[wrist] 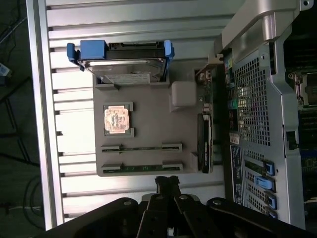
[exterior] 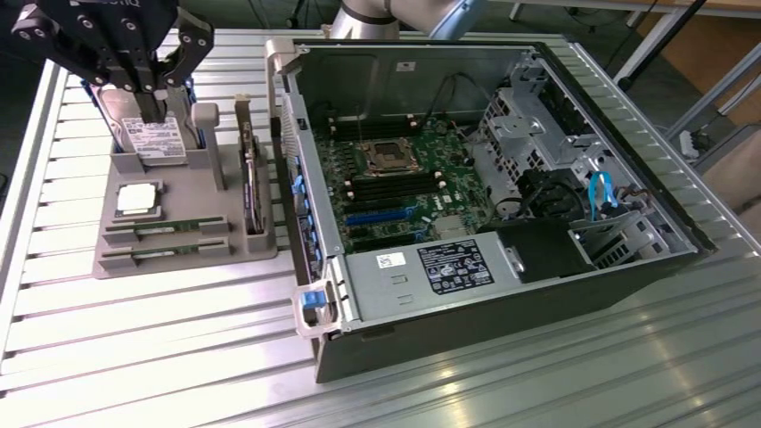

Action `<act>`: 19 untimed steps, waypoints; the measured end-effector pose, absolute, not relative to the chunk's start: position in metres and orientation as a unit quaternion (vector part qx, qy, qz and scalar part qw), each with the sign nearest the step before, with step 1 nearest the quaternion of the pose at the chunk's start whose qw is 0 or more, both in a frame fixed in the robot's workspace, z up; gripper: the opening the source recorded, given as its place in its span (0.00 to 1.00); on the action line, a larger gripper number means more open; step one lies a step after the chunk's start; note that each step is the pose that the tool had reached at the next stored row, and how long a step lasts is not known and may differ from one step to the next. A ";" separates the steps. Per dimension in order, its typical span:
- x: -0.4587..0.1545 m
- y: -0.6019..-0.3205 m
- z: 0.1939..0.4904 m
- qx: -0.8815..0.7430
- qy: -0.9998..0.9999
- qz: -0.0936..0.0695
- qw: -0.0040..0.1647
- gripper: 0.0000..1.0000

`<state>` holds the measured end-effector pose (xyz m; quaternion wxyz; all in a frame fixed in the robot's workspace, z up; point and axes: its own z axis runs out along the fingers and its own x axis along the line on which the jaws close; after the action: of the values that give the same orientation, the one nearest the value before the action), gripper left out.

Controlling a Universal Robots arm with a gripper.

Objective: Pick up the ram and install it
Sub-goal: 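Reach for the ram, then pick up the ram and move it above insertion slot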

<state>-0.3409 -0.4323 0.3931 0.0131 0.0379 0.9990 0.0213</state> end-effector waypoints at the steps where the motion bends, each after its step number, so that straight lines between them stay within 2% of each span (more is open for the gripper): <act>1: -0.341 -0.434 0.393 0.038 0.999 0.021 0.013 0.10; 19: -0.341 -0.436 0.393 0.038 0.999 0.021 0.013 0.10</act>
<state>-0.3409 -0.4364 0.3931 0.0131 0.0377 0.9990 0.0213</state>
